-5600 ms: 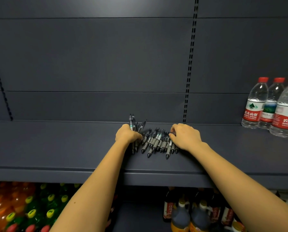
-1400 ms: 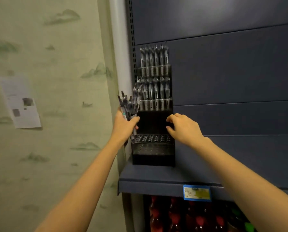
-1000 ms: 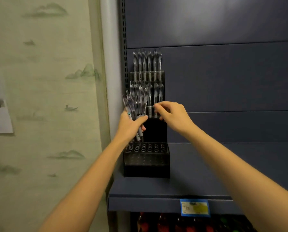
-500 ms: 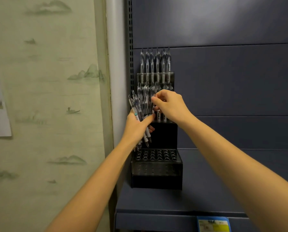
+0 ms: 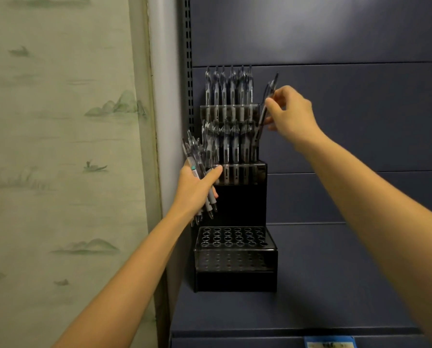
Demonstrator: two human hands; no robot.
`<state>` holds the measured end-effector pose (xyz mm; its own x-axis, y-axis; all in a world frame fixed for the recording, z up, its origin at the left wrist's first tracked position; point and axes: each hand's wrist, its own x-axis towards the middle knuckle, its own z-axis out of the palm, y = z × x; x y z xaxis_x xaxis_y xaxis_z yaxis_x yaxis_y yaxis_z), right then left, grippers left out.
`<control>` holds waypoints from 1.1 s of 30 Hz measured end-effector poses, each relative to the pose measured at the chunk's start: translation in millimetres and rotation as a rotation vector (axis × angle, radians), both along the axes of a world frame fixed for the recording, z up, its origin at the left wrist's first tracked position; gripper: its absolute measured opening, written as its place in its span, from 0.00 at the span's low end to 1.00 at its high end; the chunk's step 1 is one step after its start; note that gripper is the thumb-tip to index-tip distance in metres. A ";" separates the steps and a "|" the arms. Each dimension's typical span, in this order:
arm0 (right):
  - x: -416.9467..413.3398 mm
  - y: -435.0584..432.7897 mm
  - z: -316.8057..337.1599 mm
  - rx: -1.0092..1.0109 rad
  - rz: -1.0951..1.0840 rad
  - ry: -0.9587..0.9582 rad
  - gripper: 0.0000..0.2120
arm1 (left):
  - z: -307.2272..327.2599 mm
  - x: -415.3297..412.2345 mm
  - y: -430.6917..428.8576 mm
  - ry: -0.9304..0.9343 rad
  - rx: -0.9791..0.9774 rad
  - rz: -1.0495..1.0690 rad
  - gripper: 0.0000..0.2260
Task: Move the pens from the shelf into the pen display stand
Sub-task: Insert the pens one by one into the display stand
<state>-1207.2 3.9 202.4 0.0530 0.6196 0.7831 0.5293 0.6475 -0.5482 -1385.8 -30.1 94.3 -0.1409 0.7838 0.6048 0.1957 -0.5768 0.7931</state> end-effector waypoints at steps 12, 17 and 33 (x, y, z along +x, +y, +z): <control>-7.4 15.6 -18.5 -0.133 -0.100 -0.198 0.12 | 6.2 -9.7 10.1 0.030 -0.005 0.068 0.12; -6.2 17.2 -23.8 -0.197 -0.142 -0.316 0.11 | 5.3 -10.9 6.9 0.035 -0.012 0.069 0.16; -22.5 -7.2 -47.7 0.051 -0.088 -0.167 0.11 | -1.9 -12.7 -2.1 -0.002 -0.086 0.087 0.12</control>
<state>-1229.7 -3.3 154.7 -0.0280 0.5776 0.8159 0.6661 0.6193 -0.4156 -1398.5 -32.2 92.4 -0.2121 0.8174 0.5356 0.2402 -0.4877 0.8393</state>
